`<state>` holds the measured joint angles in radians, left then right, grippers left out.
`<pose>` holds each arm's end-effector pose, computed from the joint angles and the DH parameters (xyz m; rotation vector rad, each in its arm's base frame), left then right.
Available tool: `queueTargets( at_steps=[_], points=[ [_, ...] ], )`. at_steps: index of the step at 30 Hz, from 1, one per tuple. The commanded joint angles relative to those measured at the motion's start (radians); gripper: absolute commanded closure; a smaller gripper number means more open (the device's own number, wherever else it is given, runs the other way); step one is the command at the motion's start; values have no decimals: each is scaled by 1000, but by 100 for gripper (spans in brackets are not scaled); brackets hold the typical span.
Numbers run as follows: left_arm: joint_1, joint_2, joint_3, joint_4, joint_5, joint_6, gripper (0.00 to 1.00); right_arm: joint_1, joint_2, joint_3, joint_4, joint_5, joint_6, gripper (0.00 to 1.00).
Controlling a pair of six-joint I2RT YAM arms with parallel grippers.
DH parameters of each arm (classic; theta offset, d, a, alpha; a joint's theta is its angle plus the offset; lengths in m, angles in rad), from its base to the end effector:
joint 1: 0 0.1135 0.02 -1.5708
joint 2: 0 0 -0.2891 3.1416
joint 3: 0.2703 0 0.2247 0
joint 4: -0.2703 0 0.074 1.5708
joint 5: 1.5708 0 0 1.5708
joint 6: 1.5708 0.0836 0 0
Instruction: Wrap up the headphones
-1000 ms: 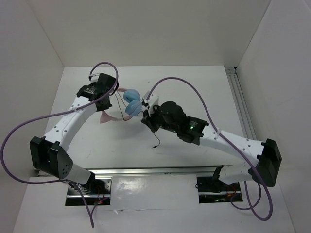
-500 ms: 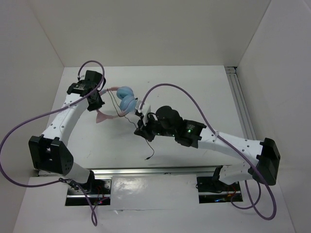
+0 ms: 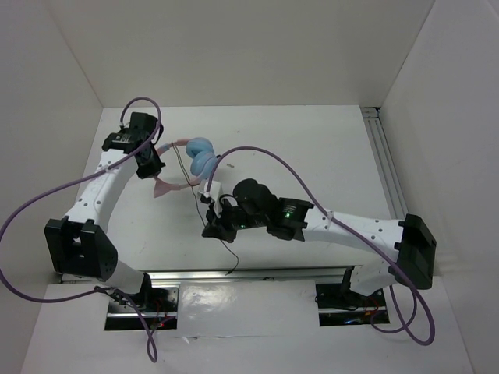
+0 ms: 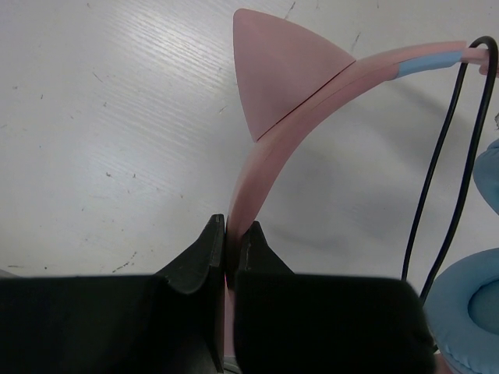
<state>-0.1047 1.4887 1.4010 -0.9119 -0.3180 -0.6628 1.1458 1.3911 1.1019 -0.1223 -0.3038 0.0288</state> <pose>0.3013 -0.0054 0.3134 -0.8006 2.3675 0.0967 0.1149 0.3145 0.3322 -1.2982 1.6784 1.0349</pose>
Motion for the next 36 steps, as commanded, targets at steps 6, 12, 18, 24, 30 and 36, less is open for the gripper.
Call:
queueTargets(
  at_steps=[6, 12, 18, 24, 30, 36],
  points=[
    [30, -2, 1, 93, 22, -26, 100, 20, 22, 59, 101, -83, 5, 100],
    [30, -11, -19, 102, 22, -26, 100, 20, 45, 162, 81, -133, 5, 100],
    [19, -22, -31, 111, 20, 0, 100, 11, 79, 222, 23, -77, -29, 100],
    [-78, -22, -49, 111, -38, 61, 100, -40, 100, 295, -154, 158, -167, 100],
    [-229, -31, -75, 64, -156, 77, 100, -69, 175, 464, -379, 345, -294, 100],
    [-259, -109, -146, 54, -144, 144, 100, -92, 172, 461, -379, 515, -328, 100]
  ],
)
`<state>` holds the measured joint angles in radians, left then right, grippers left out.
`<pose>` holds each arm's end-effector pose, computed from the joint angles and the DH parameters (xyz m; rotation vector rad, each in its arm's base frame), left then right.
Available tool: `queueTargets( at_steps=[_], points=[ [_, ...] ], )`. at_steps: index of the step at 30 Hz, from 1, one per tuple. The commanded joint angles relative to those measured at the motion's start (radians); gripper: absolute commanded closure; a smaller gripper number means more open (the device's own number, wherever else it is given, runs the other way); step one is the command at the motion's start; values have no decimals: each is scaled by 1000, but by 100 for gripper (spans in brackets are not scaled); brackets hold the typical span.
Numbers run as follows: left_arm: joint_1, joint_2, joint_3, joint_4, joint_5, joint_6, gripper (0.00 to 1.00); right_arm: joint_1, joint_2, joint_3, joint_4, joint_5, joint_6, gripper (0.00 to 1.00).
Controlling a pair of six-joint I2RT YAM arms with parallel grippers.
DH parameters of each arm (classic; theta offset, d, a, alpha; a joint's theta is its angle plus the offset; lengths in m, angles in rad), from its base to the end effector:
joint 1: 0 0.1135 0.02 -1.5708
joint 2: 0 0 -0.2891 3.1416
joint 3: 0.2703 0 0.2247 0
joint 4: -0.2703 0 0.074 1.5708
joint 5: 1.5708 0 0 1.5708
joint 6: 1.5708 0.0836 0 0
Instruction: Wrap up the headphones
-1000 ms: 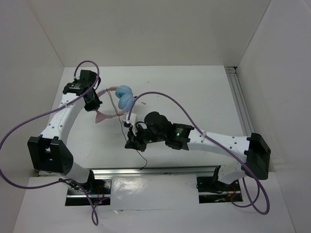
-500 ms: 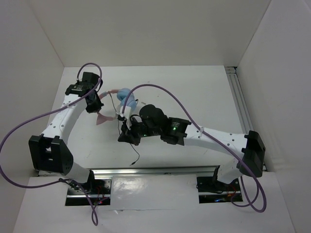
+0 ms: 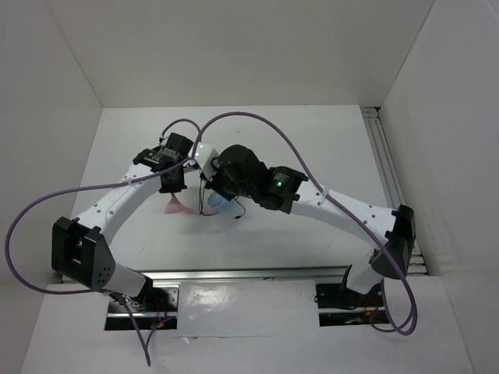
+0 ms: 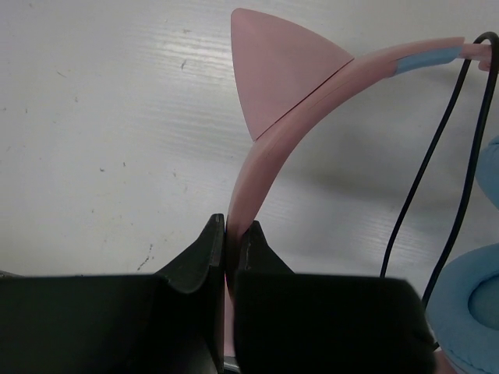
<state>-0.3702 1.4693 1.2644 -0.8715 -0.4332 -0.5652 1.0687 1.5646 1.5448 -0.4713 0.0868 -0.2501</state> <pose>0.2794 -0.0708 0.2839 -0.3822 2.4792 0.2070 0.1866 0.3249 0.3841 -1.2347 1.6814 0.4142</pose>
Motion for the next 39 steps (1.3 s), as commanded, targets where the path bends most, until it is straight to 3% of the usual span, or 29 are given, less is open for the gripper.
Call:
queueTargets(
  at_steps=[1, 9, 18, 24, 33, 39],
  points=[
    [-2, -110, -43, 25, -19, 47, 100, -15, -12, -11, -18, 167, -49, 100],
    [-42, -285, -143, 63, 77, 103, 100, -35, -69, -135, 158, 367, -106, 100],
    [-124, -317, -143, 42, 156, 145, 100, -90, -69, -121, 212, 383, -149, 98],
    [-157, -363, -90, 11, 165, 163, 100, -162, -37, -112, 181, 271, -140, 86],
    [-211, -343, 10, -38, 212, 192, 100, -248, -6, -74, 203, 140, -121, 86],
    [-211, -343, 61, -70, 185, 202, 100, -302, 6, -92, 212, -16, -85, 77]
  ],
)
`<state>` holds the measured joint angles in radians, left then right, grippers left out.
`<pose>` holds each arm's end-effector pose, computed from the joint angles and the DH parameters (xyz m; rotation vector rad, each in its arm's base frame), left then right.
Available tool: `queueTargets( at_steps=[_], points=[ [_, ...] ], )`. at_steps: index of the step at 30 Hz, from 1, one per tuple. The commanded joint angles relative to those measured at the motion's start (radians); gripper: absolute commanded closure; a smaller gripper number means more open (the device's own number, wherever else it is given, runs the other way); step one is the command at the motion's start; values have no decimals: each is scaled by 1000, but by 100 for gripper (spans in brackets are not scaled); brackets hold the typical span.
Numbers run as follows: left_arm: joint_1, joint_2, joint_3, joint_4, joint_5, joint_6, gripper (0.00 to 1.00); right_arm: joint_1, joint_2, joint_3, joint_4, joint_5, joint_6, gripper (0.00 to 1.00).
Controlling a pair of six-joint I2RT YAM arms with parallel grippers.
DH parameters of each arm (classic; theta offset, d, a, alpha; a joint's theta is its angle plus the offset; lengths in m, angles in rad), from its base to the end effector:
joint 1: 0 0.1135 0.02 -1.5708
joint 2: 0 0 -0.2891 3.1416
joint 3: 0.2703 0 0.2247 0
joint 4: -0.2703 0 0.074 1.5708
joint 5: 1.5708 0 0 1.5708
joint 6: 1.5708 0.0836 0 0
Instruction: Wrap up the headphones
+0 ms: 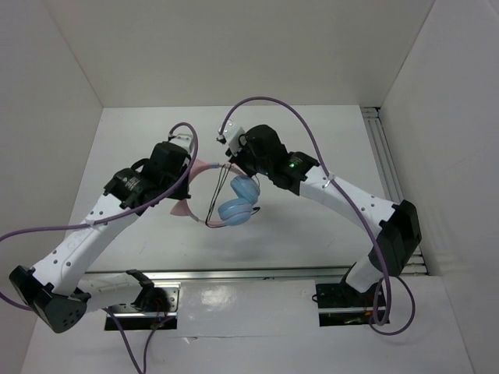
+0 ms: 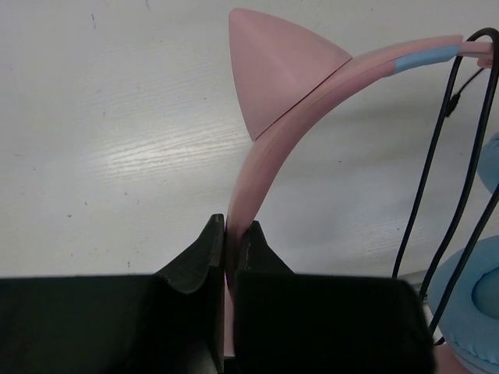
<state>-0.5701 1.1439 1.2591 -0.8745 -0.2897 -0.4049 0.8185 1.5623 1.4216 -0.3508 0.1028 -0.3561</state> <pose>0.1983 -0.0988 0.3551 0.0460 2.2964 -0.1659 0.2652 0.2708 0.3575 -1.0904 1.7528 0.1799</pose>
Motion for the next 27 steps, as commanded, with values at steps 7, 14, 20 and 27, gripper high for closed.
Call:
queueTargets(
  at_steps=[7, 14, 20, 27],
  points=[
    [-11, 4, 161, -107, 32, 32, 100, -87, 28, -52, 173, -320, 81, 68],
    [-11, 4, 197, -126, 34, 22, 100, -150, 39, -167, 380, -549, 190, 57],
    [-11, 16, 259, -175, -3, -14, 100, -182, 91, -245, 562, -649, 287, 53],
    [-11, 28, 327, -210, -14, -58, 100, -182, 174, -323, 755, -696, 382, 53]
  ],
)
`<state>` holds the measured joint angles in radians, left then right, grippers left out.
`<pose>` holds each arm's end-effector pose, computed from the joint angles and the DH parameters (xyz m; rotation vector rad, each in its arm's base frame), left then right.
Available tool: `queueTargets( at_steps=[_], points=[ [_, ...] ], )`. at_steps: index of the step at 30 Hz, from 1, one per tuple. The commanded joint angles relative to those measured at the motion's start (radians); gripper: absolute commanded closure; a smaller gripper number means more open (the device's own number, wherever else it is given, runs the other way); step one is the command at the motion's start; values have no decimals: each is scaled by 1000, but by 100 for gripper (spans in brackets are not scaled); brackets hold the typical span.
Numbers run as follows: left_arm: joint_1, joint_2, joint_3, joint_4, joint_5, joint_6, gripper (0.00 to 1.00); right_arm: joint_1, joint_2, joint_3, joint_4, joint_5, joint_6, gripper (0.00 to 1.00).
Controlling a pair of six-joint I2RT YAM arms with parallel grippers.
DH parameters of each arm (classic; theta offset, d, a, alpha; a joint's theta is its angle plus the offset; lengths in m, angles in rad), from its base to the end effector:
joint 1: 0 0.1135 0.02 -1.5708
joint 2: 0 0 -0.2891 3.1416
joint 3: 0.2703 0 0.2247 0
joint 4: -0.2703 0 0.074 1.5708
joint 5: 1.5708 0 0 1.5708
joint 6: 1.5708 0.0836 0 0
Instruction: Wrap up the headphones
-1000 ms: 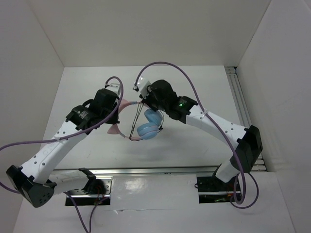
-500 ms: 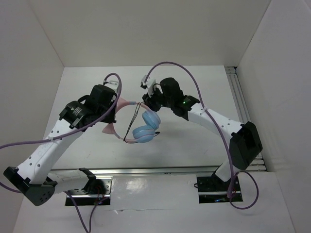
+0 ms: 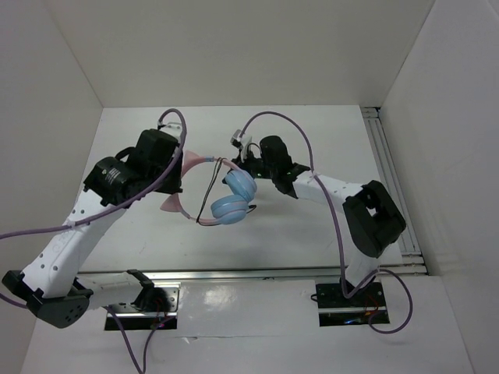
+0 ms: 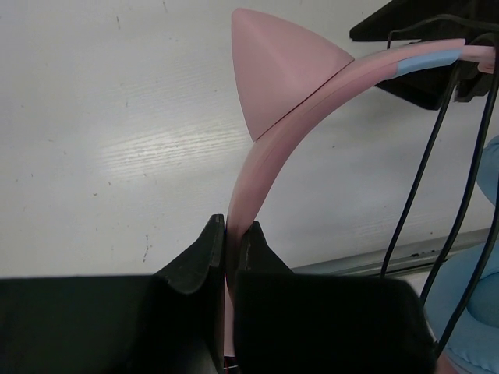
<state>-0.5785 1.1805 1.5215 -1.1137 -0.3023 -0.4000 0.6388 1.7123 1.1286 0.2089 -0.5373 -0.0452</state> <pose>0.1845 -0.0908 0.4025 0.0579 2.3039 -0.1466 0.3038 0.2789 0.2771 -1.0066 1.7284 0.9092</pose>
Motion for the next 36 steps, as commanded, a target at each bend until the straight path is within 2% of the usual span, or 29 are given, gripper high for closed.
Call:
queueTargets(
  at_steps=[1, 9, 14, 21, 36],
  points=[
    [-3, -19, 74, 29, 9, -74, 100, -13, 33, -30, 220, -70, 85, 53],
    [-3, -18, 140, 8, -17, -106, 100, -31, 107, -73, 359, -124, 168, 70],
    [-3, -9, 140, 8, -38, -129, 100, -31, 93, -113, 373, -122, 179, 70],
    [-3, 1, 118, 17, -38, -138, 100, -56, 40, -179, 405, -122, 197, 61],
    [-3, 10, 118, 17, -38, -148, 100, -94, 52, -148, 435, -142, 237, 58]
  ],
)
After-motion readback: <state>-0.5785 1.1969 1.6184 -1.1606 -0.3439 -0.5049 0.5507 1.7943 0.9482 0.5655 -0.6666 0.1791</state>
